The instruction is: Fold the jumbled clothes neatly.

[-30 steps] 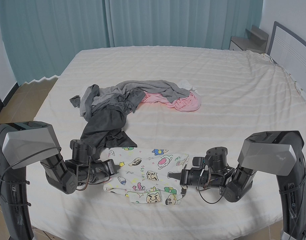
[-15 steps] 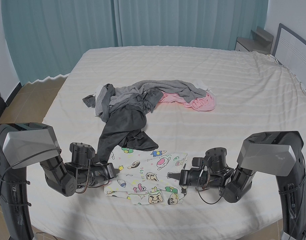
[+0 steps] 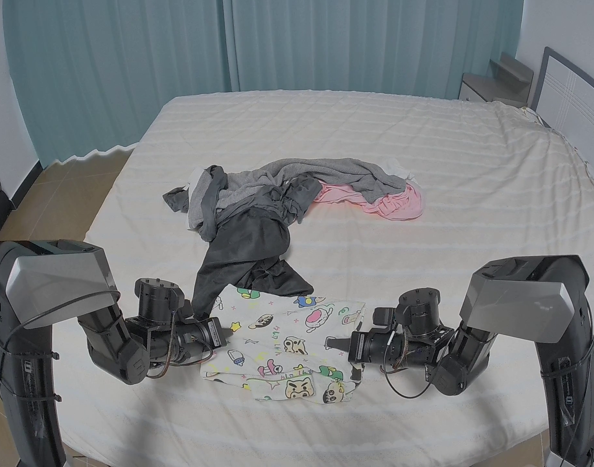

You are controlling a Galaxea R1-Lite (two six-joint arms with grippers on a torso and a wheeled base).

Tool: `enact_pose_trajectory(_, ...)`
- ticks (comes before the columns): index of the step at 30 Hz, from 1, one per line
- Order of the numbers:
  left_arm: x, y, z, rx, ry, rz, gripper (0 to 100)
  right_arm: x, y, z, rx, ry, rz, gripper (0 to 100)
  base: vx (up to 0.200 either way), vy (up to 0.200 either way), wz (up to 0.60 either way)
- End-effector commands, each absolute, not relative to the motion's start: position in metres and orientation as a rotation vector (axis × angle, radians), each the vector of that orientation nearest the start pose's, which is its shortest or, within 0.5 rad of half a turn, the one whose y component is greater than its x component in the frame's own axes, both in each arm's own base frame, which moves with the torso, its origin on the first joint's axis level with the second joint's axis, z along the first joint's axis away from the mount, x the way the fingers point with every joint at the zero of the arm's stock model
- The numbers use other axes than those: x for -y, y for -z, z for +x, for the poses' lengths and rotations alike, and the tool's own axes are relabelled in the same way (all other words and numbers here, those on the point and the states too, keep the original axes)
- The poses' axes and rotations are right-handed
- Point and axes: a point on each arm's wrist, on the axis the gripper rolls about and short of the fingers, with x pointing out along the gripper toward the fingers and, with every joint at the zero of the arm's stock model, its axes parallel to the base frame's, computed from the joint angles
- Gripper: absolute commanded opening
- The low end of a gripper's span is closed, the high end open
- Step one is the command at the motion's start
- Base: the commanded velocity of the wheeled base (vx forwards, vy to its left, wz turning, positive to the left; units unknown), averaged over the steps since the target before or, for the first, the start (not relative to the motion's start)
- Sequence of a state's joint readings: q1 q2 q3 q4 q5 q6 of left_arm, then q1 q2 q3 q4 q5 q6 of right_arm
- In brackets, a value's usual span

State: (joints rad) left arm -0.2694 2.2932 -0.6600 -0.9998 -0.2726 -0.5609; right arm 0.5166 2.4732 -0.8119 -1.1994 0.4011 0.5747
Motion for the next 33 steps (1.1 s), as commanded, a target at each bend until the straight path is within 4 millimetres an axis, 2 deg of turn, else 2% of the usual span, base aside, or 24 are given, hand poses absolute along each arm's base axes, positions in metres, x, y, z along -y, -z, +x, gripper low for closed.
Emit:
enact_pose_trajectory(1, 0.097, 0.015, 0.329, -0.77, 0.331, -0.53, 100, -0.197, 0.041, 0.329, -0.732, -0.733, 0.495, 100, 0.0, 0.0, 0.0)
enact_pose_trajectory(7, 0.096, 0.015, 0.326, -0.751, 0.336, -0.53, 100, -0.195, 0.039, 0.328, -0.73, -0.728, 0.496, 100, 0.0, 0.0, 0.0)
enact_pose_trajectory(13, 0.089, 0.012, 0.321, -0.715, 0.336, -0.523, 100, -0.189, 0.026, 0.327, -0.706, -0.723, 0.501, 100, 0.0, 0.0, 0.0)
enact_pose_trajectory(19, 0.071, -0.008, 0.318, -0.634, 0.303, -0.529, 100, -0.174, 0.007, 0.325, -0.673, -0.681, 0.509, 100, 0.0, 0.0, 0.0)
enact_pose_trajectory(22, 0.065, -0.028, 0.31, -0.577, 0.281, -0.529, 100, -0.158, -0.016, 0.32, -0.631, -0.649, 0.518, 100, 0.0, 0.0, 0.0)
enact_pose_trajectory(27, 0.054, -0.07, 0.296, -0.456, 0.289, -0.538, 100, -0.133, -0.059, 0.299, -0.547, -0.63, 0.534, 100, 0.0, 0.0, 0.0)
enact_pose_trajectory(33, 0.047, -0.126, 0.251, -0.299, 0.335, -0.538, 100, -0.1, -0.118, 0.252, -0.399, -0.56, 0.542, 100, 0.0, 0.0, 0.0)
